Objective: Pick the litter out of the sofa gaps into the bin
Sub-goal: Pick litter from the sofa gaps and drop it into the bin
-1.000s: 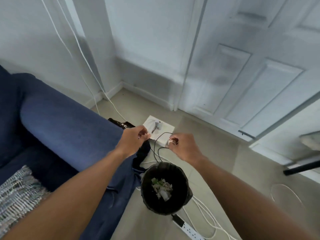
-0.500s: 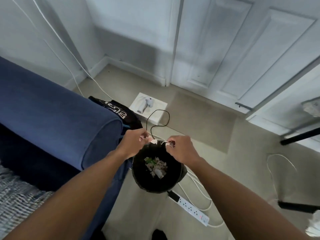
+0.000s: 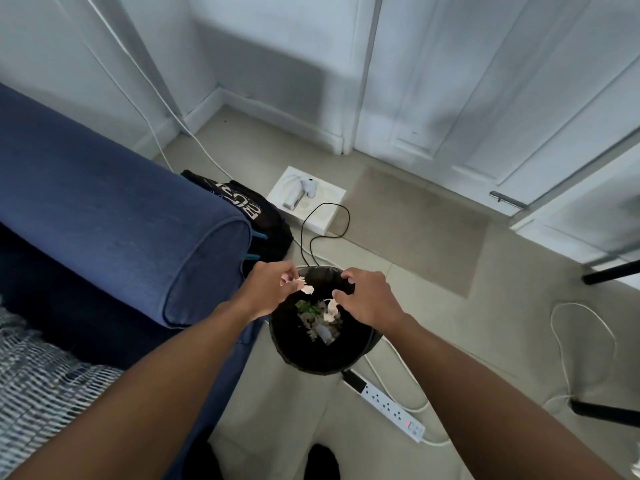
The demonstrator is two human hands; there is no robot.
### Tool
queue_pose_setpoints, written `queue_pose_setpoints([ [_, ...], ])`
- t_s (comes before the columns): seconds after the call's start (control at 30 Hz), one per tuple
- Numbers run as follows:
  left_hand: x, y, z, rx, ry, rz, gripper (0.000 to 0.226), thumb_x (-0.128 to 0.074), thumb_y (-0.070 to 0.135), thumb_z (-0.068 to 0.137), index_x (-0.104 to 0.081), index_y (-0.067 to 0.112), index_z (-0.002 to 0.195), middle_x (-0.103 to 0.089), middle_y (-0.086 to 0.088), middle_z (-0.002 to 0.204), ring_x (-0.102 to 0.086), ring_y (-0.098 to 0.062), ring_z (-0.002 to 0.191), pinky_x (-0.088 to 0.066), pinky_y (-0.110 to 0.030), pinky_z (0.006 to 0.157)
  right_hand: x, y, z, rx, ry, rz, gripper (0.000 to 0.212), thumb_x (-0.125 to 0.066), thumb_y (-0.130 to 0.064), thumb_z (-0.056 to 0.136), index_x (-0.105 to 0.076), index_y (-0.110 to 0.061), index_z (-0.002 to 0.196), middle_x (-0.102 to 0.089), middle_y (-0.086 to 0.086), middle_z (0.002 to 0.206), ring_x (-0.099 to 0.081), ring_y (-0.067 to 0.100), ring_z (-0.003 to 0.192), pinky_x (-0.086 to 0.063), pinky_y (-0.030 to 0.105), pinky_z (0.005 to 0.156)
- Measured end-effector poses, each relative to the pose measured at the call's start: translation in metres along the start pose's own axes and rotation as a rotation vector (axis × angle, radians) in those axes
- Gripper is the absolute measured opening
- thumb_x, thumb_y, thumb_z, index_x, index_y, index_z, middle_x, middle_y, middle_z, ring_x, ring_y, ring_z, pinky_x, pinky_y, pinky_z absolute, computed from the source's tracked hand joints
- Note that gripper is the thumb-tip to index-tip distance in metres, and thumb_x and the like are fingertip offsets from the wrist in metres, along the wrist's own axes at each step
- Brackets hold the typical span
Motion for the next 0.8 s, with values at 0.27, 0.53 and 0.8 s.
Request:
queue_pose_setpoints([
  [0.27,0.003,0.0,0.005,0.011,-0.018,-0.003,0.009,-0.072,0.033,0.09,-0.07,0.025,0.09,-0.071,0.001,0.092,-0.065,-0.013,0.087,-0.054,-0.031,0.073,0.016,-0.005,0.008,0.024,0.044,-0.038,0.042,-0.069,-0.038,0.085,-0.065,-0.019,0.123,-0.069,0.006,0.118,-0.064,0.026,0.109,-0.05,0.034,0.091],
  [0.53,0.004,0.006,0.005,0.01,-0.092,0.05,0.042,-0.079,0.037,0.083,-0.066,0.024,0.12,-0.066,0.005,0.12,-0.064,-0.014,0.103,-0.052,-0.029,0.087,0.022,-0.013,0.011,0.044,0.046,-0.051,0.042,-0.068,-0.037,0.086,-0.064,-0.018,0.124,-0.068,0.005,0.12,-0.062,0.027,0.111,-0.048,0.036,0.092],
  [0.8,0.012,0.009,-0.001,0.005,-0.08,0.043,0.042,-0.079,0.037,0.082,-0.066,0.024,0.121,-0.067,0.004,0.121,-0.069,-0.016,0.096,-0.056,-0.032,0.087,0.025,-0.018,0.007,0.04,0.037,-0.073,0.043,-0.068,-0.041,0.085,-0.064,-0.02,0.122,-0.068,0.004,0.119,-0.063,0.026,0.108,-0.052,0.038,0.092],
])
Point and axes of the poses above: each hand's wrist, its own z-axis towards the middle knuckle, its own x-axis out of the back of the hand, y = z × x, the point moved 6 cm from there along z, towards the middle knuckle
